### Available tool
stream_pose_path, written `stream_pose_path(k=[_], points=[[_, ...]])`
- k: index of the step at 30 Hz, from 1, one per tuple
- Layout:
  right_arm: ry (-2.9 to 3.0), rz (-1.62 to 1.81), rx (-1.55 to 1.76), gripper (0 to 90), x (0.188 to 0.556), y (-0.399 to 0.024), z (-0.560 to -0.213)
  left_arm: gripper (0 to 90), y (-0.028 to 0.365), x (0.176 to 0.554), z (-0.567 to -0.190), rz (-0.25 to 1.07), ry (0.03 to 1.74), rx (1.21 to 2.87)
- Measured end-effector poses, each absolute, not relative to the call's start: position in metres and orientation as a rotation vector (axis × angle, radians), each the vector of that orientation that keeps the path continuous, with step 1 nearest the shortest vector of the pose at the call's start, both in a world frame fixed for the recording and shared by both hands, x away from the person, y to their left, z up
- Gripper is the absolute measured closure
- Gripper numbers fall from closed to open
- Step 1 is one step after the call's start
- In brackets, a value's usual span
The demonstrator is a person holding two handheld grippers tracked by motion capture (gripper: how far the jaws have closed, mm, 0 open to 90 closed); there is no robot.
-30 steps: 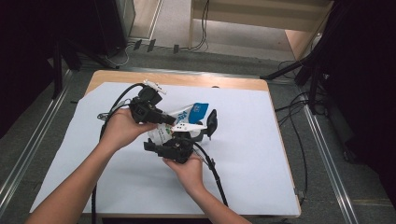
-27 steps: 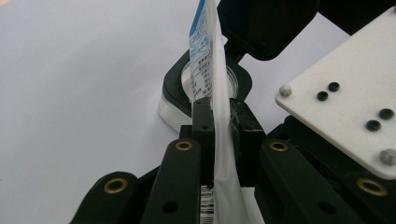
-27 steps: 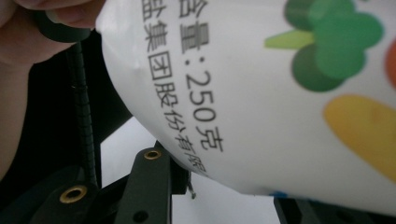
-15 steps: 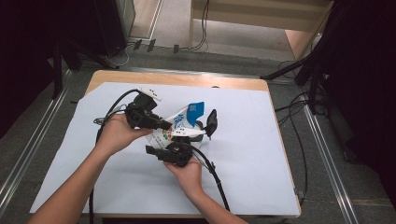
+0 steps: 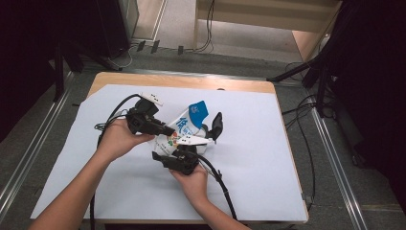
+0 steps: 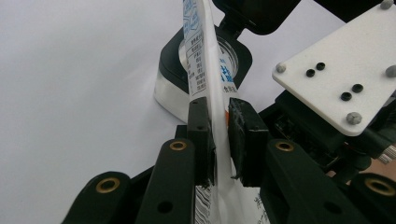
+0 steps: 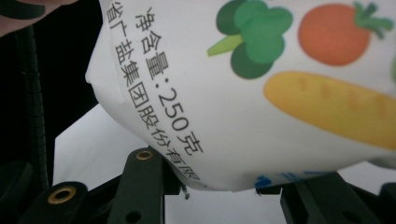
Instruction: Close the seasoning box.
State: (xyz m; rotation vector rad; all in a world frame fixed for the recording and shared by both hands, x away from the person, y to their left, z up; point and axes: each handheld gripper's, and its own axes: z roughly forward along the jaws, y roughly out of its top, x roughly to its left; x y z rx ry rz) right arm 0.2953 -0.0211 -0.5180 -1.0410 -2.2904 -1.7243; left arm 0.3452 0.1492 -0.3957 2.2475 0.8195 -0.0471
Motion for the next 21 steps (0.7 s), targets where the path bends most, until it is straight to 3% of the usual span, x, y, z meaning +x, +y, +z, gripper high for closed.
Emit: stream_pose_path(k=[7, 12, 21], points=[[-2.283, -1.713, -1.073, 63.1, 0.2969, -0.0242, -0.5219, 78.7, 0.1459, 0.3482, -0.3986, -0.049, 0.828, 2.248], [-2.287, -1.694, -1.07, 63.0, 0.2976, -0.0241, -0.5233, 85.8, 0.1466, 0.3456, -0.3986, -0.036, 0.829, 2.255], [-2.282, -1.69, -1.067, 62.1, 0.2919, -0.0267, -0.5221, 86.7, 0.1489, 0.3419, -0.3975, 0.002, 0.799, 2.256]])
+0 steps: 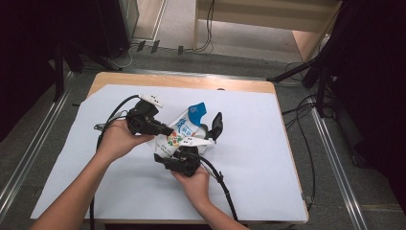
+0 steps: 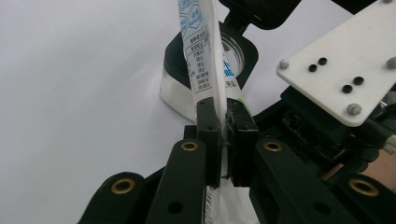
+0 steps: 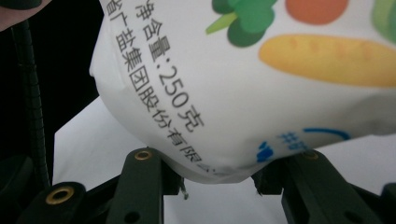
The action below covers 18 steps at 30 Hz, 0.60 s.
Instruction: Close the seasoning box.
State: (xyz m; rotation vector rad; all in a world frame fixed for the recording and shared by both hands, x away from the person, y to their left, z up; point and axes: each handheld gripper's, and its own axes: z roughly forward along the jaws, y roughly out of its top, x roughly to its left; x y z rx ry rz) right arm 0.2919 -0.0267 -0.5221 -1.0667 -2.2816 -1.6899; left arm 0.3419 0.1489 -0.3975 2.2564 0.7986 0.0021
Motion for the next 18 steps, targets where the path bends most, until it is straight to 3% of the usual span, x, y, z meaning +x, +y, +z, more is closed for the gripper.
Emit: stream_pose_path(k=[7, 12, 18], points=[[-2.289, -1.666, -1.098, 57.0, 0.286, -0.035, -0.525, 86.4, 0.145, 0.342, -0.4, 0.004, 0.772, 2.269], [-2.31, -1.646, -1.108, 63.0, 0.287, -0.037, -0.529, 84.3, 0.146, 0.341, -0.401, -0.008, 0.773, 2.27], [-2.337, -1.613, -1.144, 63.8, 0.289, -0.037, -0.534, 77.4, 0.147, 0.342, -0.403, -0.027, 0.787, 2.262]])
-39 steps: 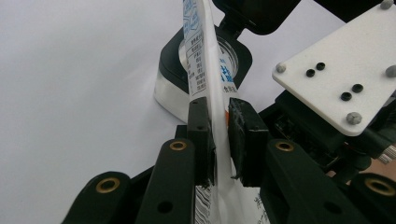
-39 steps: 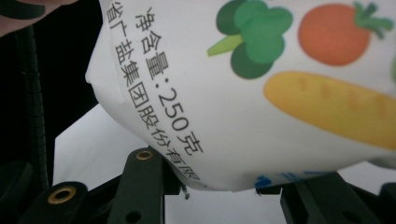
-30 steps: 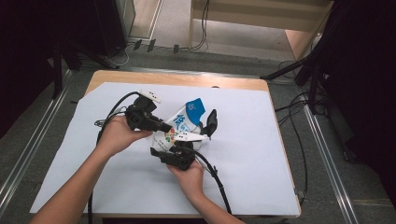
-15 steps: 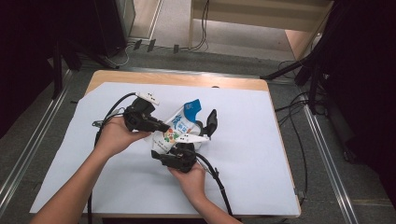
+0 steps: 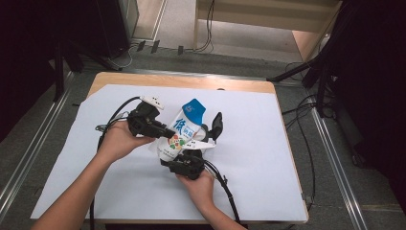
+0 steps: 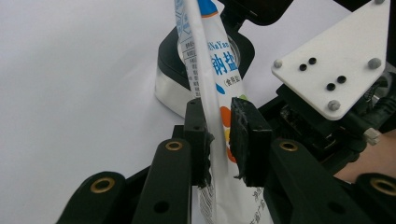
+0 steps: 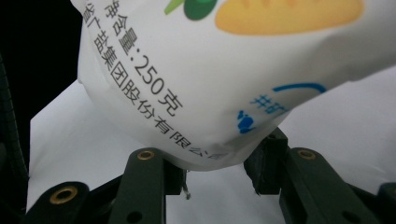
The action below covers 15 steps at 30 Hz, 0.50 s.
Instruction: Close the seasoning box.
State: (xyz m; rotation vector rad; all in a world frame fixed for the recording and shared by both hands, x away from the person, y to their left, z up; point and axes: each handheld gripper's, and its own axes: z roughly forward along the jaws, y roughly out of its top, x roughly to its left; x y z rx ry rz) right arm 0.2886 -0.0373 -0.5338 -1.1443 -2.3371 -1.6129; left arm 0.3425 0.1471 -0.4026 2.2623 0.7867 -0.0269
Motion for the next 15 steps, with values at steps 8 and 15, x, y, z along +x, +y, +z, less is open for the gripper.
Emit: stream_pose_path(k=[8, 15], points=[[-2.354, -1.585, -1.157, 64.0, 0.2902, -0.0367, -0.5355, 72.1, 0.1475, 0.3461, -0.4025, -0.026, 0.79, 2.226], [-2.386, -1.573, -1.139, 63.8, 0.2896, -0.0364, -0.5347, 87.0, 0.1495, 0.3443, -0.4005, -0.054, 0.792, 2.214]])
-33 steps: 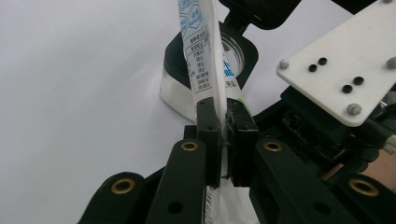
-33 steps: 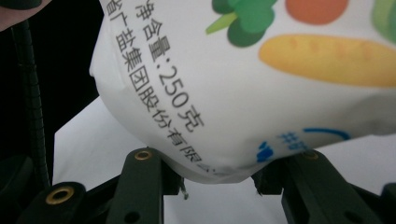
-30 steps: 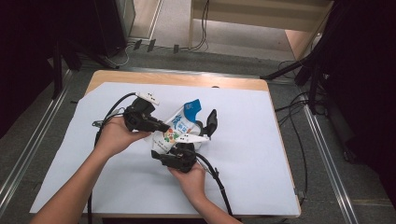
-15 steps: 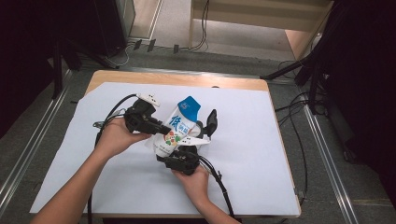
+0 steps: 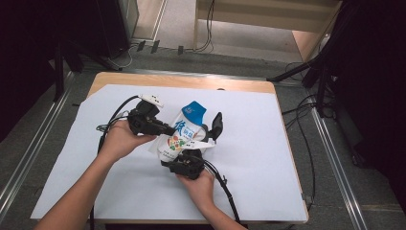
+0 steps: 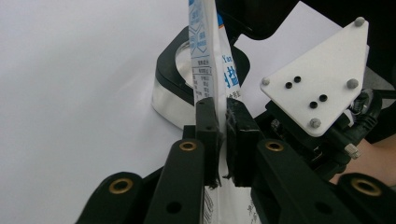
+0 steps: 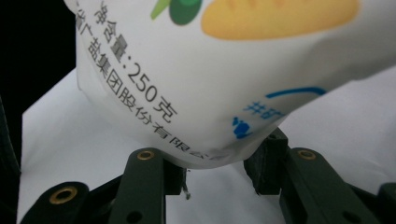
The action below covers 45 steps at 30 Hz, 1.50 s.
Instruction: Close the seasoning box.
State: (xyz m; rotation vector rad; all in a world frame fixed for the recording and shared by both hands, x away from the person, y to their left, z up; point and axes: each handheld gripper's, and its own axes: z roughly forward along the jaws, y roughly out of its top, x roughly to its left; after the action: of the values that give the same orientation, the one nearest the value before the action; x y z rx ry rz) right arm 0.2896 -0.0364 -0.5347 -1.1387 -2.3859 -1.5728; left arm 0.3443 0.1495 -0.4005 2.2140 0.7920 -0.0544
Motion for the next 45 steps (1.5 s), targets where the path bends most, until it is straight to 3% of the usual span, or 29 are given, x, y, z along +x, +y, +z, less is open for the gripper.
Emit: stream_pose_path(k=[25, 45], points=[[-2.378, -1.556, -1.153, 63.7, 0.289, -0.042, -0.531, 86.7, 0.188, 0.312, -0.397, -0.095, 0.716, 2.151], [-2.429, -1.482, -1.032, 59.0, 0.285, -0.047, -0.517, 90.0, 0.191, 0.311, -0.381, -0.083, 0.696, 2.078]])
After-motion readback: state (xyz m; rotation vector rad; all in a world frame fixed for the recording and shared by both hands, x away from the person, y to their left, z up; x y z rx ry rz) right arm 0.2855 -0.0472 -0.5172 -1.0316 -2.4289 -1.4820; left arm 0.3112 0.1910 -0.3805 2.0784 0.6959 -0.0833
